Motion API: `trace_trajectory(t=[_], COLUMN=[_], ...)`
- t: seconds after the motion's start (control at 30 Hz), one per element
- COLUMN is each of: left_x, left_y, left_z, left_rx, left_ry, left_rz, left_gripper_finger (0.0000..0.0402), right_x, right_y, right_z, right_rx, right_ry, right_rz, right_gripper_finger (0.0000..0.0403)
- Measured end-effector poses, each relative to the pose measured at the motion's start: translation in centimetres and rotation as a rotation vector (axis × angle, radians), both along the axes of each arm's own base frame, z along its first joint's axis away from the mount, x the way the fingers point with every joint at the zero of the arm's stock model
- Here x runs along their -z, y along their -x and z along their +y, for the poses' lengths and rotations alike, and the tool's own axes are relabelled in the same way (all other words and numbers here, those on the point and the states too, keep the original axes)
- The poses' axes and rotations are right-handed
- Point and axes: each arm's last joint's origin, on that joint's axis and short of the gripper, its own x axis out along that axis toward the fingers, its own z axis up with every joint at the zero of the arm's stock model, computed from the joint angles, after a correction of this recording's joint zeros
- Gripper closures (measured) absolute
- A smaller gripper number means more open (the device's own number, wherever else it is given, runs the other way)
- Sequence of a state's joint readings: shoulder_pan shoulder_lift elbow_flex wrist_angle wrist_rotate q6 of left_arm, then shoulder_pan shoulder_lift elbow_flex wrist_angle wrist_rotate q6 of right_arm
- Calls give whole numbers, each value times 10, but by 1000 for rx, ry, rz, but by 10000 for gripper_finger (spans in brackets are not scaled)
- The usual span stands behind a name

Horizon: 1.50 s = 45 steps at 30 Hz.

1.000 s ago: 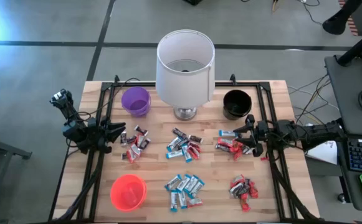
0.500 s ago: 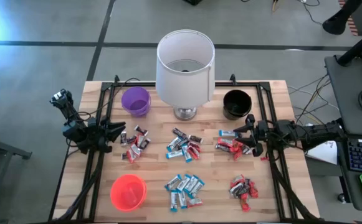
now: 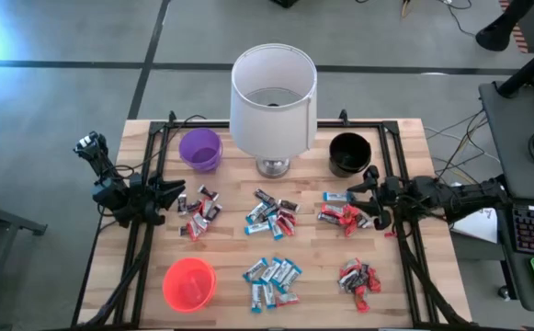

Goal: Organize candy in baskets
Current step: Put the white chocolate bar into the orange bucket

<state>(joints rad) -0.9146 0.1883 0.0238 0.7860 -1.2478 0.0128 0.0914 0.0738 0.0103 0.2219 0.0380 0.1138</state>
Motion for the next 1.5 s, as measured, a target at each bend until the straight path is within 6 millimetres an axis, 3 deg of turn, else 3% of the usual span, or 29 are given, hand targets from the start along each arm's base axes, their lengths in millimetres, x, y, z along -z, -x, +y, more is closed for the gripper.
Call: trace_trajectory(t=[0.13, 0.33, 0.67, 0.8, 1.03, 1.23, 1.5], left_x=[0, 0, 1, 1, -1, -35, -85], left_y=[0, 0, 1, 0, -1, 3, 8], left_z=[0, 0, 2, 3, 4, 8, 14], left_rx=[0, 0, -52, -79, -68, -51, -64], left_ry=[0, 1, 86, 79, 38, -122, -335], left_rz=[0, 0, 8, 19, 7, 9, 181], left_gripper_finger=[302, 302, 302, 302, 300, 275, 216], right_x=[-5, -10, -33, -51, -77, -109, -133], right_y=[1, 2, -4, -13, -46, -69, -107], right_z=[-1, -7, -7, -6, -5, -5, 0], right_rx=[36, 230, 224, 227, 316, 419, 423], right_ry=[-2, -131, -200, -194, -172, -217, -211], right_rz=[-49, -59, -40, -12, 159, 259, 444], right_gripper_finger=[213, 213, 213, 213, 213, 213, 213])
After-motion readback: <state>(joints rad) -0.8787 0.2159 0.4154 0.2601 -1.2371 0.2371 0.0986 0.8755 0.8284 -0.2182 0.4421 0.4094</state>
